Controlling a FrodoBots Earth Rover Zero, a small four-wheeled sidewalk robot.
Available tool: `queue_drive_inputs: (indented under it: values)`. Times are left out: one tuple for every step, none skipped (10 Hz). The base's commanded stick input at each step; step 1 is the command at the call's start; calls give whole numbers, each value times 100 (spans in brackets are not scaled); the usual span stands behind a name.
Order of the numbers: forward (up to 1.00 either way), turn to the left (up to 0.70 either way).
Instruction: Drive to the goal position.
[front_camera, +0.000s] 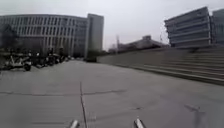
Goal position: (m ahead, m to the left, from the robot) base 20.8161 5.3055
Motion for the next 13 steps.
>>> queue_drive_inputs:
  values:
    - [100,2]
    - [100,2]
    - [100,2]
    - [100,2]
    - [100,2]
    - [100,2]
    - [100,2]
    - [100,2]
    - [100,2]
    - [100,2]
    - [100,2]
    - [100,2]
    - [100,2]
